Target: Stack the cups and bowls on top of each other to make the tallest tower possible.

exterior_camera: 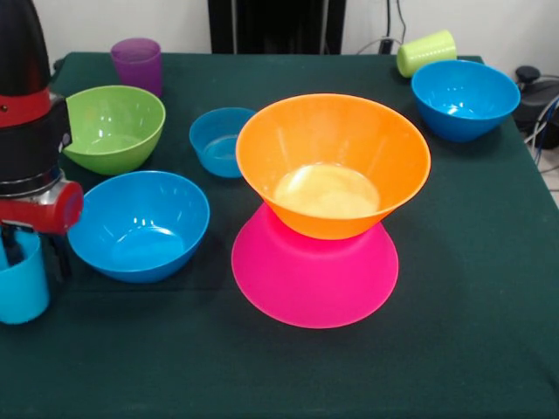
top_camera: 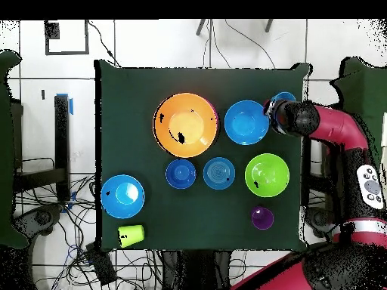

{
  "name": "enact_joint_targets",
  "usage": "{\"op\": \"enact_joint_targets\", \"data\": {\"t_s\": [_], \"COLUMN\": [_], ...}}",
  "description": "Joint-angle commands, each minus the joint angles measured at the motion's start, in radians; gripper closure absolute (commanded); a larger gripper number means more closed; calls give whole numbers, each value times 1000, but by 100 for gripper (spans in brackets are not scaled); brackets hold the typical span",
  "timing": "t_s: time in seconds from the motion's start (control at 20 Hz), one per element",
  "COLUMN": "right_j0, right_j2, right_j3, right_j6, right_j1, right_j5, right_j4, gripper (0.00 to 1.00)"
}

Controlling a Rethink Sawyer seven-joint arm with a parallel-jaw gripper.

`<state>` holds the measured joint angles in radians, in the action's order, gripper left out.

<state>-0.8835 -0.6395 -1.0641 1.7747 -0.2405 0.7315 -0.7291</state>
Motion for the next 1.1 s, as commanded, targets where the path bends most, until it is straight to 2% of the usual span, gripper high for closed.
{"op": "enact_joint_targets", "data": {"t_s": [0.05,0.55,0.6,0.8,1.1], "right_j0": [12,6,-4,0,17], "right_j2": [-47,-52,-66,-60,-32], "right_j3": [-33,-40,-38,-44,-86], "right_j6": [-362,-377,-396,-395,-327], "right_j1": [43,44,54,45,-9], "right_j5": [29,24,34,65,46], "right_j4": [-23,-18,-4,6,-1], "gripper": [0,0,100,100,100]}}
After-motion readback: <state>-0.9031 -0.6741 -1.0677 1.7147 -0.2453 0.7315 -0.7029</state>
